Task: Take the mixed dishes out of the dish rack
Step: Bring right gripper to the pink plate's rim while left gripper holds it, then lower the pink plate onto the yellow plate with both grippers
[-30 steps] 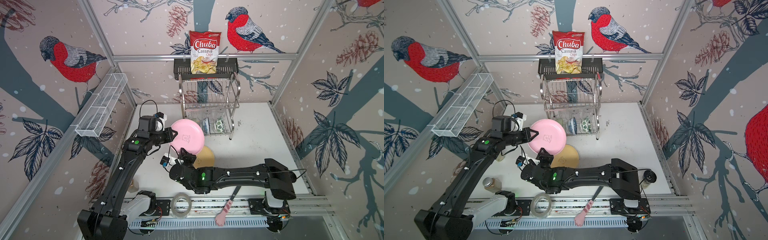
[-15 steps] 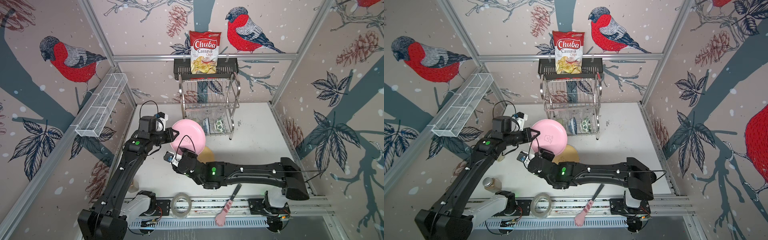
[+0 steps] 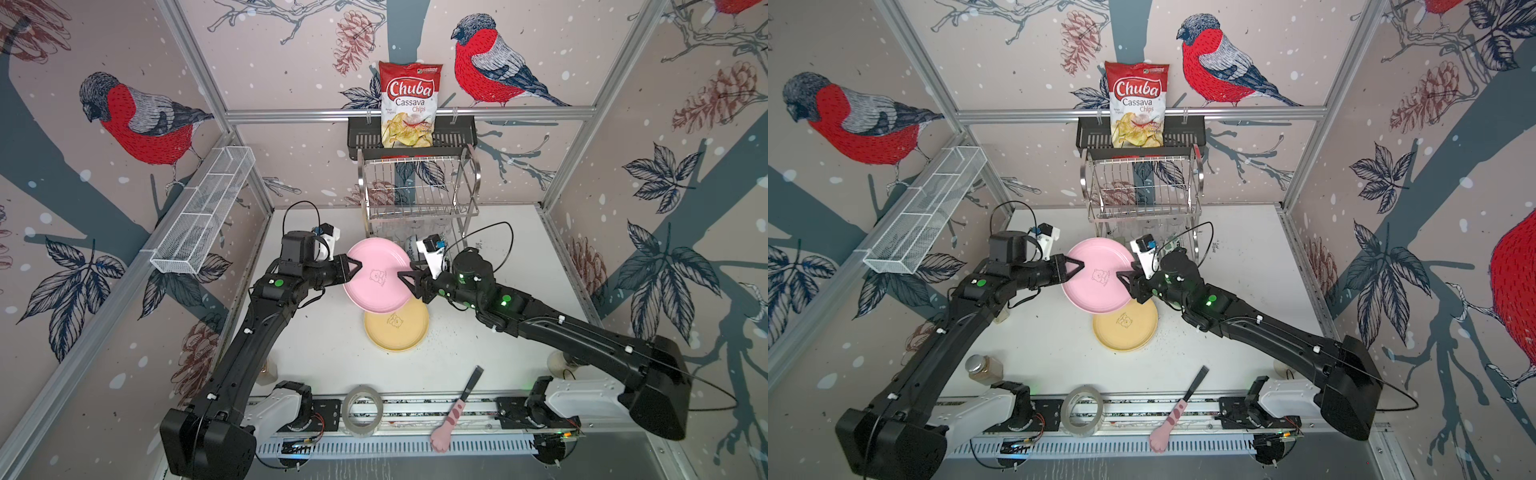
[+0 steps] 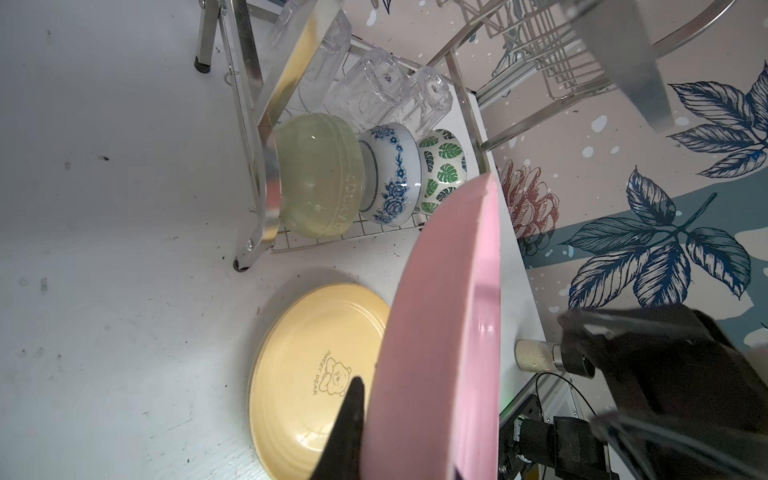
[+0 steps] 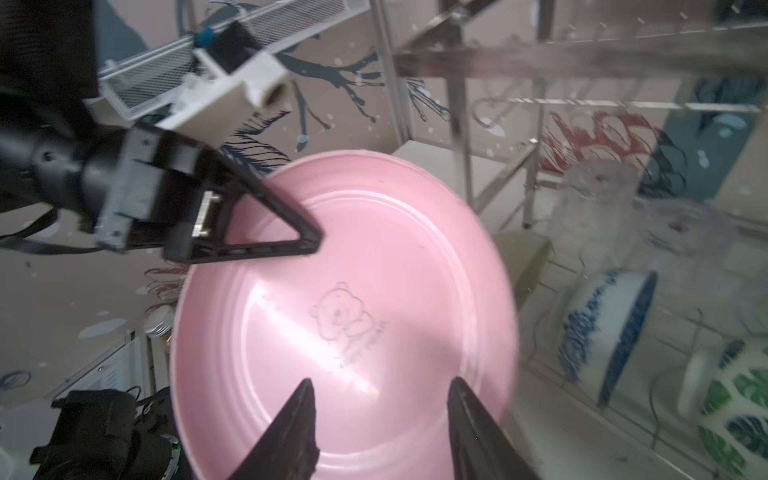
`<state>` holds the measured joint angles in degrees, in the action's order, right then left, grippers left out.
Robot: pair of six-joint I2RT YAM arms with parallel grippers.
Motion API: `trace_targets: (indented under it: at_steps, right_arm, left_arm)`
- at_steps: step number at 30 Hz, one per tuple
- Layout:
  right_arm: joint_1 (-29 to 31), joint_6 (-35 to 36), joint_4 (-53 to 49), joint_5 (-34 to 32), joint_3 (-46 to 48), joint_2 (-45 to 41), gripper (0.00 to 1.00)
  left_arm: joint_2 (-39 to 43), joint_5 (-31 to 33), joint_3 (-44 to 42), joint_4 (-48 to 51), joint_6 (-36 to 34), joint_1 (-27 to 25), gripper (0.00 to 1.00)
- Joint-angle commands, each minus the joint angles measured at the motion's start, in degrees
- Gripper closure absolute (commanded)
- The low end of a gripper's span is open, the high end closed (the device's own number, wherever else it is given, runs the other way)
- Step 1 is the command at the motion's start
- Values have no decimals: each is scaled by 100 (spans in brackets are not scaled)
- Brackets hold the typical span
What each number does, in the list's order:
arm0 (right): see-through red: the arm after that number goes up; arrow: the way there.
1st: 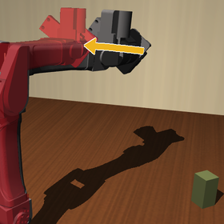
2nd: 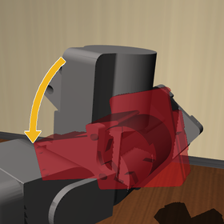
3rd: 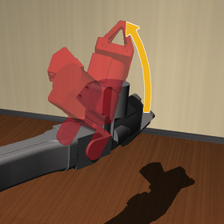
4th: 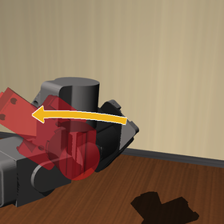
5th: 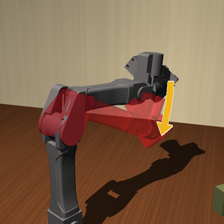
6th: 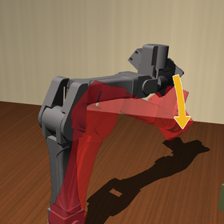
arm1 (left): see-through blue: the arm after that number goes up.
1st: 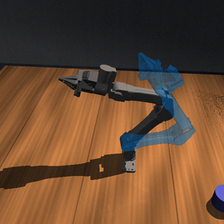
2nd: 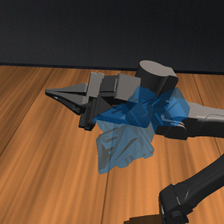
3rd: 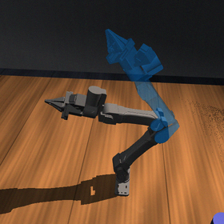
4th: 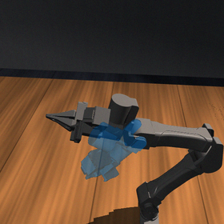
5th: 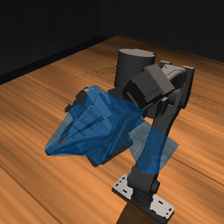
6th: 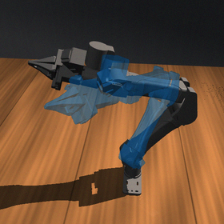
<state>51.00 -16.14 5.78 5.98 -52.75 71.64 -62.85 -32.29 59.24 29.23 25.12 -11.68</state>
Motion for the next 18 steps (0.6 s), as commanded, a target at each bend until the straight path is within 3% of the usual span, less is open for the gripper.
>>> trace_targets:
  at_steps: [1,6,10,18]
  right_arm:
    - [-356,-814,153,457,268,-137,47]
    - [-635,-1180,237,629,485,-9,48]
    - [-640,-1392,448,1016,452,426,54]
    - [-477,-1633,617,1034,300,915,87]
  left_arm:
    - [-18,-252,-1,-413,40,17,100]
    - [-15,-334,-33,-506,86,17,100]
    - [13,-396,-104,-602,142,17,100]
    - [-43,-594,-176,-922,371,17,100]
